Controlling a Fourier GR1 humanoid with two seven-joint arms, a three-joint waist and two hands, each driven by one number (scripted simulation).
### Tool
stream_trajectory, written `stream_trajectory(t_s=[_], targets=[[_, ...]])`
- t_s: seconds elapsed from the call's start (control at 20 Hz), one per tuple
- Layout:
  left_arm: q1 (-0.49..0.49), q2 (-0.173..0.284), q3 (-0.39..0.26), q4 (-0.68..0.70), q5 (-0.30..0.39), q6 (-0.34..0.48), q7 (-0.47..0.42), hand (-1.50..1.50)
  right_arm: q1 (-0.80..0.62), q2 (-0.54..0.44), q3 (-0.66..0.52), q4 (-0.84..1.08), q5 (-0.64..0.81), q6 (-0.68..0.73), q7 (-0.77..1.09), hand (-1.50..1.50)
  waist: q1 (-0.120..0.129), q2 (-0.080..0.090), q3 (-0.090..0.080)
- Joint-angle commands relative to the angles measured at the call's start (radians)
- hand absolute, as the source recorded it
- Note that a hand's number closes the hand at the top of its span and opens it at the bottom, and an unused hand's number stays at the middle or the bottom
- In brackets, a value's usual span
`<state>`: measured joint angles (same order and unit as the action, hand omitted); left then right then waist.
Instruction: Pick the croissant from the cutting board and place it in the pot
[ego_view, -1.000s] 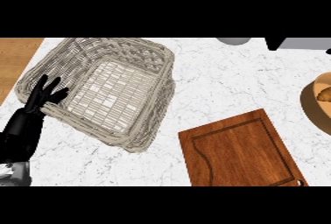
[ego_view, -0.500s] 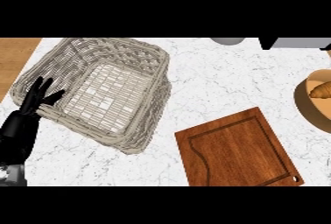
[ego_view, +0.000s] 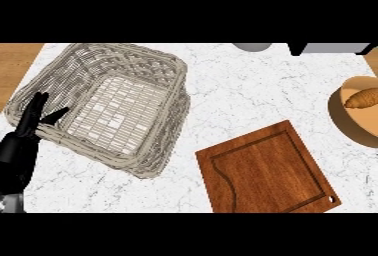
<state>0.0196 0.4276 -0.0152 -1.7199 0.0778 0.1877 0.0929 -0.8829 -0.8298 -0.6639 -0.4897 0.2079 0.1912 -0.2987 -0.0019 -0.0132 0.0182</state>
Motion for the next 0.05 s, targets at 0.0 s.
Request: stream_trajectory(t_s=[0.0], targets=[[0.072, 0.007, 0.011, 0.129, -0.012, -0.012, 0.023, 0.00, 0.087, -0.053, -0.053, 0.007, -0.056, 0.081, -0.049, -1.50, -0.015, 0.015, -0.018]])
